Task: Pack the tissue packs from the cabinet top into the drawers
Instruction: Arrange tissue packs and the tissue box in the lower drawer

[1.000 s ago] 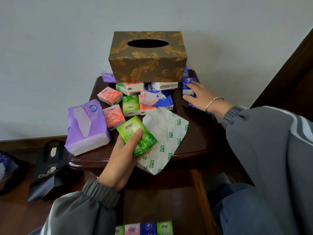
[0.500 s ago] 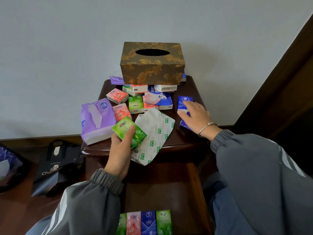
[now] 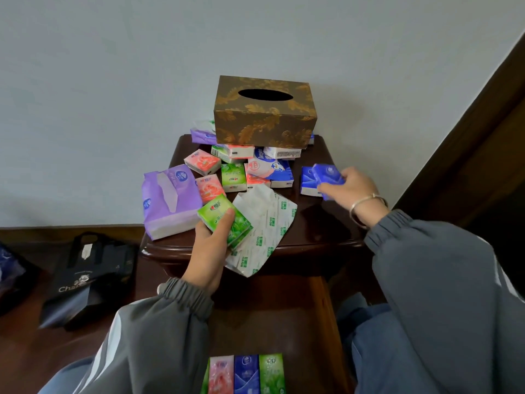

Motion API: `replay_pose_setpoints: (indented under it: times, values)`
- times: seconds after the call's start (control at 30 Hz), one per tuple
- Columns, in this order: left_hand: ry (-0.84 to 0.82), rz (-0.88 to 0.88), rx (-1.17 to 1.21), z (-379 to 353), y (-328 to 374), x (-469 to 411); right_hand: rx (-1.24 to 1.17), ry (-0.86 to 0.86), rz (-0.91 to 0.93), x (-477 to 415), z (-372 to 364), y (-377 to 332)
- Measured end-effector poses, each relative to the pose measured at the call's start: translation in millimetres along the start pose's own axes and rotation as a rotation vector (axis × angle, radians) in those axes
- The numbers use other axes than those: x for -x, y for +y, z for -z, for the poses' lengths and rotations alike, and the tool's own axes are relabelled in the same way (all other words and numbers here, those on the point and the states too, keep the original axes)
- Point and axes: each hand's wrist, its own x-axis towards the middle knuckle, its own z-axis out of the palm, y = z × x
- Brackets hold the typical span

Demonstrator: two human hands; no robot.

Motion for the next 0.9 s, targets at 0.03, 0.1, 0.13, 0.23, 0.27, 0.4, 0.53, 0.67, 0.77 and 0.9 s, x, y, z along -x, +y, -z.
replay_pose_setpoints:
  times: [0.03,0.1,0.13,0.23,0.27,0.4,0.53,0.67,0.77,0.9]
  values:
    - [-0.002,0.003,0.001,1,0,0,-0.014,0.024,-0.024,-9,-2,-9]
    - [-0.012,0.002,0.001,1,0,-1,0.009,0.021,-0.078,-25,-11,-25]
    - [-0.016,-0.001,0.000,1,0,-1,0.034,0.009,-0.107,-30,-17,-32]
    - [-0.020,0.000,0.004,1,0,-1,0.099,-0.013,-0.174,-34,-36,-42]
    - [-0.021,0.002,0.005,1,0,-2,0.116,-0.014,-0.184,-34,-42,-43]
    - [-0.019,0.009,0.004,3,-2,-4,0.136,0.030,-0.191,-33,-55,-40]
    - [-0.036,0.006,0.008,3,-3,-5,0.030,0.043,-0.132,-27,-54,-29]
    - [-0.006,-0.002,0.025,1,-3,-2,-0.327,0.154,-0.090,4,-38,-11]
    - [0.023,-0.092,-0.003,-2,-3,6,-0.520,0.198,-0.062,47,-16,7]
    - [-0.039,-0.218,-0.027,-3,9,31,-0.596,0.088,-0.029,128,9,43]
